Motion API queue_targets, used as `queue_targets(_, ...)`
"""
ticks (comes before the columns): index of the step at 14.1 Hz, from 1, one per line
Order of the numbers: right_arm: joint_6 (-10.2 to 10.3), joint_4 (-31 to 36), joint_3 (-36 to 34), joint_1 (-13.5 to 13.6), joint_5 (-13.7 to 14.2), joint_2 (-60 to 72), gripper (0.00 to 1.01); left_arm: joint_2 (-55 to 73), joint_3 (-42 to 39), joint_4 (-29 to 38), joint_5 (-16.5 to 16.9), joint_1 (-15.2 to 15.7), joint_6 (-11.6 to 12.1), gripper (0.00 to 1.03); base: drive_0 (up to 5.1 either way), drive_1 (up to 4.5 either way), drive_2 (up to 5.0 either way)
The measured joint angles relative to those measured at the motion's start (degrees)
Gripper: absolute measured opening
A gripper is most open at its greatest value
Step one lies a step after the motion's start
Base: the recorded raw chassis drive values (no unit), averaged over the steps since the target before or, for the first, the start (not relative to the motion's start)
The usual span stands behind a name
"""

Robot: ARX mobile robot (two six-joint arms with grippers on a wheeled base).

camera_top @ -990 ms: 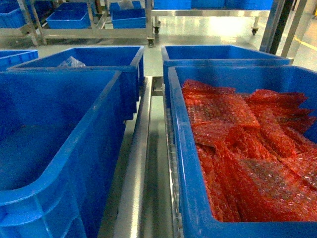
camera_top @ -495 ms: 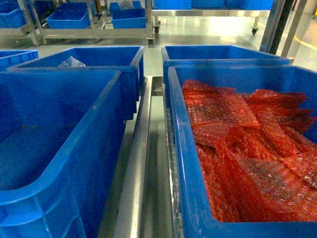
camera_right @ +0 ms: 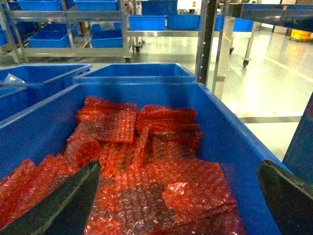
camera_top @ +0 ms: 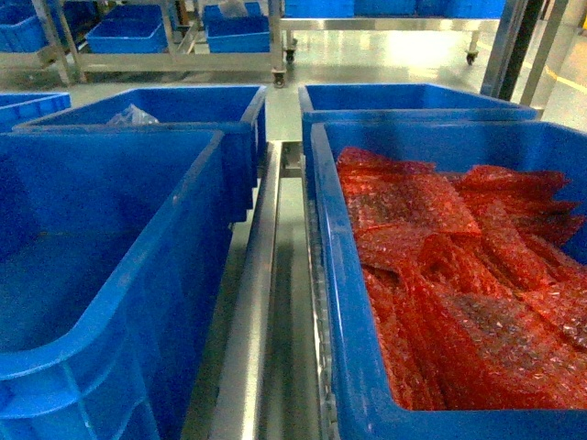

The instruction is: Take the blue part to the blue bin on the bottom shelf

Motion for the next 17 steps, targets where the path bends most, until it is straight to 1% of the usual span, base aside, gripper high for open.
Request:
queue_targets(1,0.0,0.0,0.0,0.0,0.0,0.0,0.98,5.2,0.9,-1.0,5.7,2.4,-3.1,0.6,0.0,0.0,0.0)
queue_targets(2,0.0,0.0,0.0,0.0,0.0,0.0,0.98,6.5,0.9,-1.7,6.1,2.7,-4.1,0.69,0.0,0.0,0.0)
queue_targets(3,0.0,0.0,0.0,0.0,0.0,0.0,0.98,5.6,1.0,-1.0,6.4,2.8,-4.8,0.86,0.0,0.0,0.0)
queue_targets(4,0.0,0.0,0.0,0.0,0.0,0.0,0.98,5.2,0.7,1.8,5.6,2.6,-4.6,0.99,0.0,0.0,0.0)
queue_targets(5,0.0,0.0,0.0,0.0,0.0,0.0,0.98,5.1,-3.0,13.6,0.5,1.6,-1.1,0.9,0.0,0.0,0.0)
queue_targets(6,0.0,0.0,0.0,0.0,0.0,0.0,0.98,4.3,-5.5,18.3,-1.7,1.5,1.1,0.85,0.0,0.0,0.0)
queue_targets(7,0.0,0.0,0.0,0.0,0.0,0.0,0.98,1.8,-11.1,25.6,-1.0,3.8,6.0,0.73,0.0,0.0,0.0)
queue_targets(8,0.0,0.0,0.0,0.0,0.0,0.0,0.98,0.0,-13.9,28.9,-1.6,5.6,8.5,0.61,0.0,0.0,0.0)
queue_targets(9,0.0,0.0,0.0,0.0,0.0,0.0,0.98,-1.9,-15.6,29.4,-1.4,5.7,9.8,0.49,0.0,0.0,0.0)
queue_targets(11,0.0,0.0,0.0,0.0,0.0,0.0,0.98,-5.7,-19.3,28.8,-1.0,5.2,11.0,0.24,0.0,0.0,0.0)
queue_targets(12,0.0,0.0,0.0,0.0,0.0,0.0,0.98,-7.5,-20.8,28.3,-1.0,5.2,11.0,0.1,0.0,0.0,0.0)
queue_targets(13,0.0,0.0,0.0,0.0,0.0,0.0,0.98,-9.1,-21.7,27.9,-1.0,5.3,11.0,0.01,0.0,0.0,0.0)
queue_targets(17,0.0,0.0,0.0,0.0,0.0,0.0,0.98,-16.0,-25.2,24.3,-1.0,5.3,11.1,0.02,0.0,0.0,0.0)
